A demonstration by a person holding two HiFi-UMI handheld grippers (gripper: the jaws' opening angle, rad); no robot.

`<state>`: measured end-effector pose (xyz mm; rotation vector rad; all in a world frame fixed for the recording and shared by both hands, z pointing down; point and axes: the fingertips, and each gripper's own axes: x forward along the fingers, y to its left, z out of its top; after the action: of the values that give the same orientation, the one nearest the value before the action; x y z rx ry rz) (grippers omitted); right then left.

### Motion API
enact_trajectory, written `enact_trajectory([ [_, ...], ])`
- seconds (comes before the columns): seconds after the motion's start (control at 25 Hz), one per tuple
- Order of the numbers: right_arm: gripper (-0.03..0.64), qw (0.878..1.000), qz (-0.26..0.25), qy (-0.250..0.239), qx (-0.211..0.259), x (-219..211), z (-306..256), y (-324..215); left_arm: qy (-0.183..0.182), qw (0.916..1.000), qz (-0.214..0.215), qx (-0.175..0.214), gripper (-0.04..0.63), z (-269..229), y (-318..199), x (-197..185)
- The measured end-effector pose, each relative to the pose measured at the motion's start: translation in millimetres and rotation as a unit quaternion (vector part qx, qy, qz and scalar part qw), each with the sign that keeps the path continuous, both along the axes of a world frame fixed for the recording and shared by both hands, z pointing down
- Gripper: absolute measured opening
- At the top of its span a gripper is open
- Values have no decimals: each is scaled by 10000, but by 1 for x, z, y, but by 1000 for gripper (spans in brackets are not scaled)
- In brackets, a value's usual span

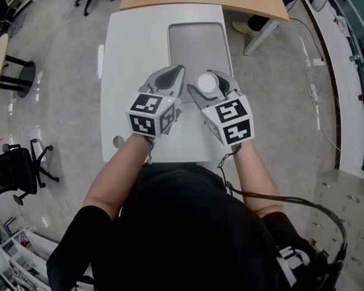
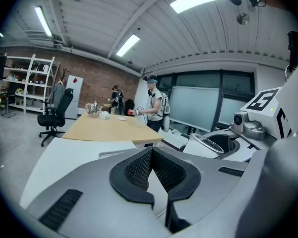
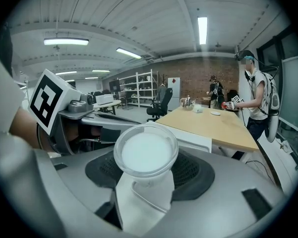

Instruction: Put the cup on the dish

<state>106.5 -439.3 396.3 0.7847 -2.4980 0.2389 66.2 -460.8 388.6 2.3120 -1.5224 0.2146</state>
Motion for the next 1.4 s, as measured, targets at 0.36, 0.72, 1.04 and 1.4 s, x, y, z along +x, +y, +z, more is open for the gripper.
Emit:
enact_trajectory([
  [0.36, 249, 9996, 232, 68, -125, -17, 28, -40, 242, 9996, 35, -127, 6, 29, -42, -14],
  [0.72, 249, 9984, 477, 164, -257, -32, 60, -76, 338, 9991, 87, -250, 6, 64, -81, -37],
  [1.04, 249, 9966, 704, 190, -385, -31, 87, -110, 286, 9985, 212, -413, 6, 101, -112, -34],
  [1.4, 249, 9940, 875, 335, -563, -24, 128, -145, 104, 9985, 339, -406, 6, 139, -149, -27],
])
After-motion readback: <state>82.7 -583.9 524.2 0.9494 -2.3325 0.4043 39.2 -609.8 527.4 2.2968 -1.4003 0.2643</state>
